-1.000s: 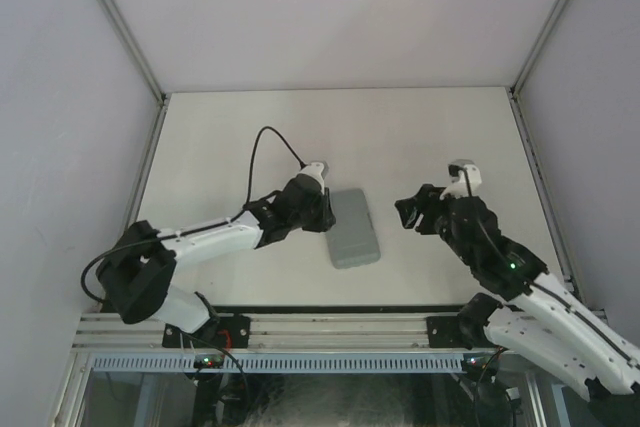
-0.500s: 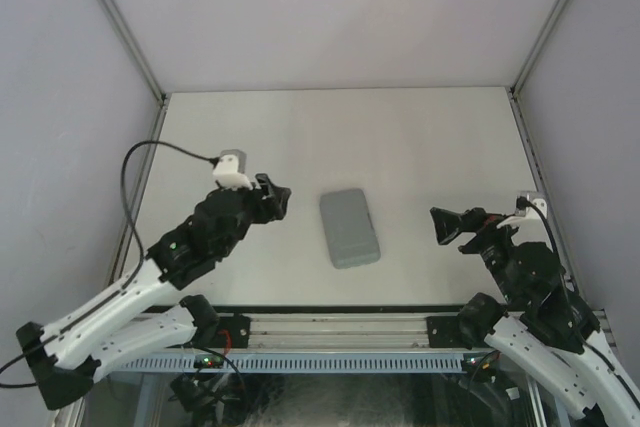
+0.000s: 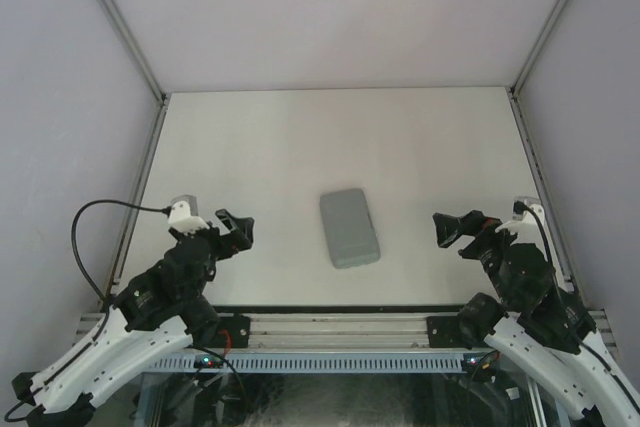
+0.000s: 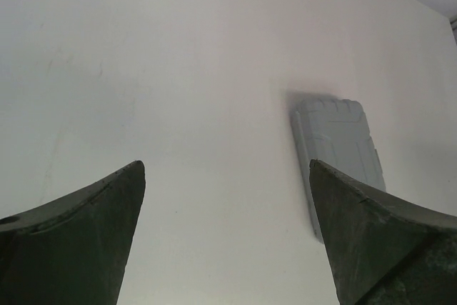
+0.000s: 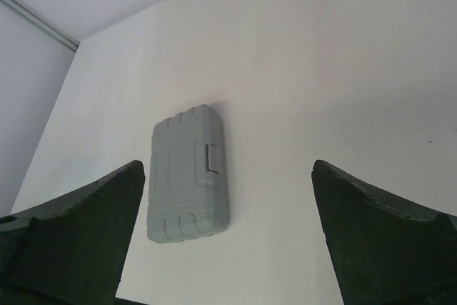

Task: Sort the tools into containers
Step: Reset both arms

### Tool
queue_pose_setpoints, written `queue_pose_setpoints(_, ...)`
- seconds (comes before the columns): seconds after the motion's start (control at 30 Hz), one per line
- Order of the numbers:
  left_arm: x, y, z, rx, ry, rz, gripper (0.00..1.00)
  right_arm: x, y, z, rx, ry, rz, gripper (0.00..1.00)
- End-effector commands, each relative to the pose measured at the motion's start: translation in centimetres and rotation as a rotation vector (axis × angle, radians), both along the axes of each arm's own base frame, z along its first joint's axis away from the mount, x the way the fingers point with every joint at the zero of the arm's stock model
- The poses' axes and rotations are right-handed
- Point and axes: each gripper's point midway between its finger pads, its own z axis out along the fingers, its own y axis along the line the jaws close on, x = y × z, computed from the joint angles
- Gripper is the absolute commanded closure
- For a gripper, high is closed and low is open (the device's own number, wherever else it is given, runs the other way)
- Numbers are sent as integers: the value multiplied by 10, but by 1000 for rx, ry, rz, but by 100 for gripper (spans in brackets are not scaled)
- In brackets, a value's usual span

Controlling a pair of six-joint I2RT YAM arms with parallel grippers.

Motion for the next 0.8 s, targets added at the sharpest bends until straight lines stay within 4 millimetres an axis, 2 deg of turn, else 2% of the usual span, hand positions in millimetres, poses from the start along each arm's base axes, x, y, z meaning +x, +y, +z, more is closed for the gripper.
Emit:
queue_pose_setpoints(0.0, -6, 19, -16, -5, 31, 81, 0, 1, 0, 2, 18, -7, -14, 0)
queue_pose_setpoints(0.17, -9, 28, -23, 7, 32, 107, 0, -1, 0, 1, 14, -6, -9, 0)
queue_pose_setpoints(0.43, -6, 31, -19, 2, 20, 143, 0, -4, -2, -1, 19, -4, -12, 0)
queue_pose_setpoints(0.77, -1, 35, -26, 3, 49, 213, 0, -3, 6, -8, -22, 36, 9, 0)
